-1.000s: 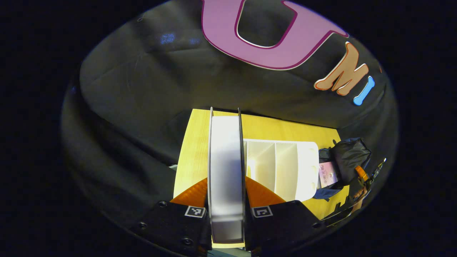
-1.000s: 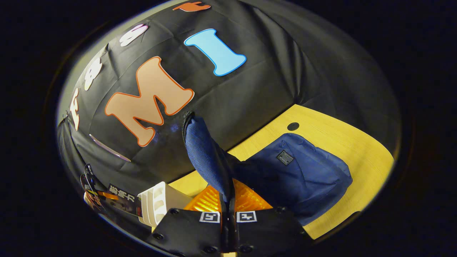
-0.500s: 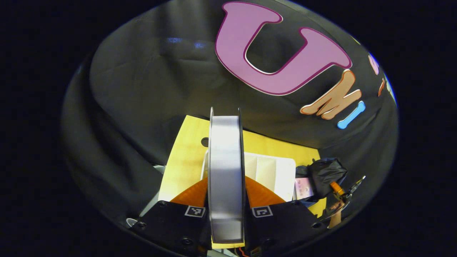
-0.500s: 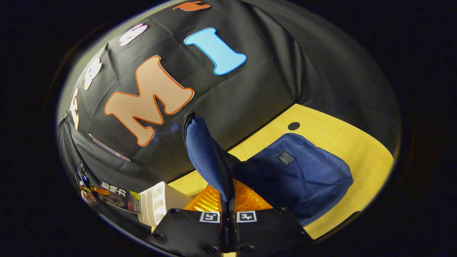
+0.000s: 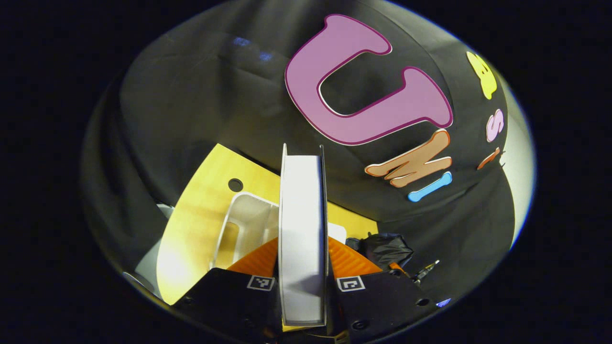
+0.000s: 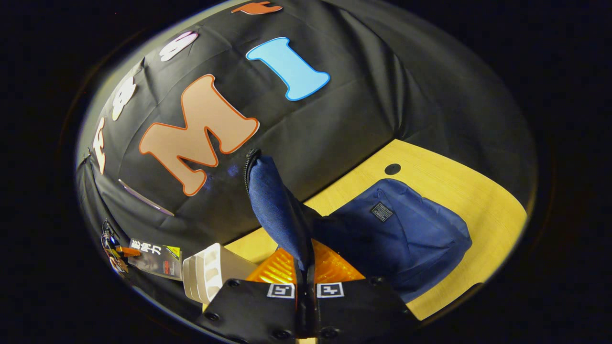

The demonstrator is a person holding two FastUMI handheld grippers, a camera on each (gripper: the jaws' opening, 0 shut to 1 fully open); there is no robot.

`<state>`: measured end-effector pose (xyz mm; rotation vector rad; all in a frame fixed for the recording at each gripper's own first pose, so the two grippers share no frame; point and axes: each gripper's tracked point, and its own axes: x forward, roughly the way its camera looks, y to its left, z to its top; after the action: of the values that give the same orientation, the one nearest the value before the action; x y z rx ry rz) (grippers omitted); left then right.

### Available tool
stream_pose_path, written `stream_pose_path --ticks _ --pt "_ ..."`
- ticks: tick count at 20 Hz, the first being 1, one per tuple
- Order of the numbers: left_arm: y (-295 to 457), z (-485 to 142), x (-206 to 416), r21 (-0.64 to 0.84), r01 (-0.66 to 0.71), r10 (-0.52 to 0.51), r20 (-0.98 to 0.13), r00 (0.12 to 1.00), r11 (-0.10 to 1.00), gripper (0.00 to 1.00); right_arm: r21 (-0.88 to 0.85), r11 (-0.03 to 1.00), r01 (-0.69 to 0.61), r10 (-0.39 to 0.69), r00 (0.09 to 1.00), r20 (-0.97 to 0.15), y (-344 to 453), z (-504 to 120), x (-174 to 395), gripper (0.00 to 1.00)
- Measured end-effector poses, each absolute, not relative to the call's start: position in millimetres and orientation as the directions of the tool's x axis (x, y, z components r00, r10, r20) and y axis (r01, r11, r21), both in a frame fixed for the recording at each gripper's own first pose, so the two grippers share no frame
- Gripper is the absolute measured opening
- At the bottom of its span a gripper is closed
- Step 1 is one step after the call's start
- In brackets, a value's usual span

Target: Open the schoolbag, grab two books from the bookshelf and put them into the schoolbag.

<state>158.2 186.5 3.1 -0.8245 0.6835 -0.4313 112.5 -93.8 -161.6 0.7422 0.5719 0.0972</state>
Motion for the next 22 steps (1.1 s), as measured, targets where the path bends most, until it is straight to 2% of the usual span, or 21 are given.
stream_pose_path --ticks 7,22 --pt "157.4 8.0 151.3 -0.877 0.098 -0.665 -0.279 0.693 0.471 0.33 0.665 0.738 0.116 0.276 0.847 -0.455 -94.4 -161.2 110.2 0.03" --pt "36.9 -3.7 142.2 -0.917 0.131 -0.774 -0.233 0.588 0.376 0.33 0.672 0.732 0.109 0.281 0.85 -0.445 -92.7 -164.5 107.5 0.03"
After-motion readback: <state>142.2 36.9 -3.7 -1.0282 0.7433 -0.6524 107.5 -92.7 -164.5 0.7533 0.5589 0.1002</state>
